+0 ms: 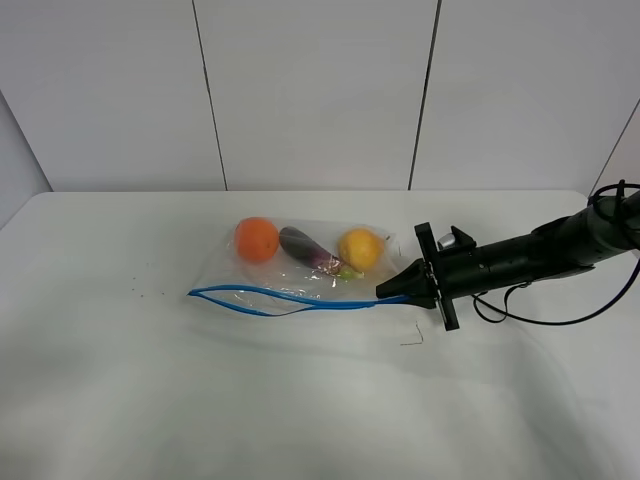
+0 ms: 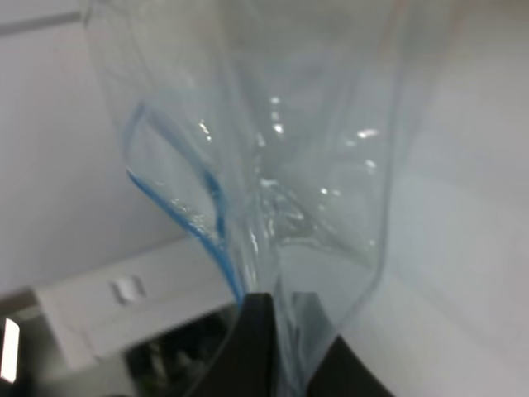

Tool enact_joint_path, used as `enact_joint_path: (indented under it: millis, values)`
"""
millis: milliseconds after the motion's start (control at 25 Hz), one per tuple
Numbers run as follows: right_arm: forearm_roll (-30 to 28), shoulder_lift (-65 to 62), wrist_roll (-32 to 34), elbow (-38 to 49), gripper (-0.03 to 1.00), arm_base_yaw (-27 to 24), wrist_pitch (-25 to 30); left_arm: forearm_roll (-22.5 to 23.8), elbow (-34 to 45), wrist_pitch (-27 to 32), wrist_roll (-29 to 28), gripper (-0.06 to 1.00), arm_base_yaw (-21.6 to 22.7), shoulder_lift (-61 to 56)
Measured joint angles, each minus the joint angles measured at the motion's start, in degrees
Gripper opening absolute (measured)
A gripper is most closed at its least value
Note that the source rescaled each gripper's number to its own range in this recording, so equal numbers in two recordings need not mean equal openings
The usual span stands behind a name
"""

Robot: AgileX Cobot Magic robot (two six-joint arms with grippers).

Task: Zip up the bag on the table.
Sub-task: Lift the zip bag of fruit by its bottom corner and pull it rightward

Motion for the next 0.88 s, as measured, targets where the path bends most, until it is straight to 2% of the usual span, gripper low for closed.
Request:
enact_joint_path:
  millis: [120,360,880]
  values:
    - [1.03,-0.59,3.66,0.0,0.0,1.17,-0.05,0.0,0.0,0.0,0.0,1.0,0.0,0.0]
    - [4.41,-4.47,6.36,0.0,0.0,5.16,0.0,0.0,0.0,0.0,0.0,1.0,0.0,0.0]
    - [10.63,-5.71,7.53,0.0,0.0,5.32,0.0,0.0,0.0,0.0,0.0,1.0,0.0,0.0]
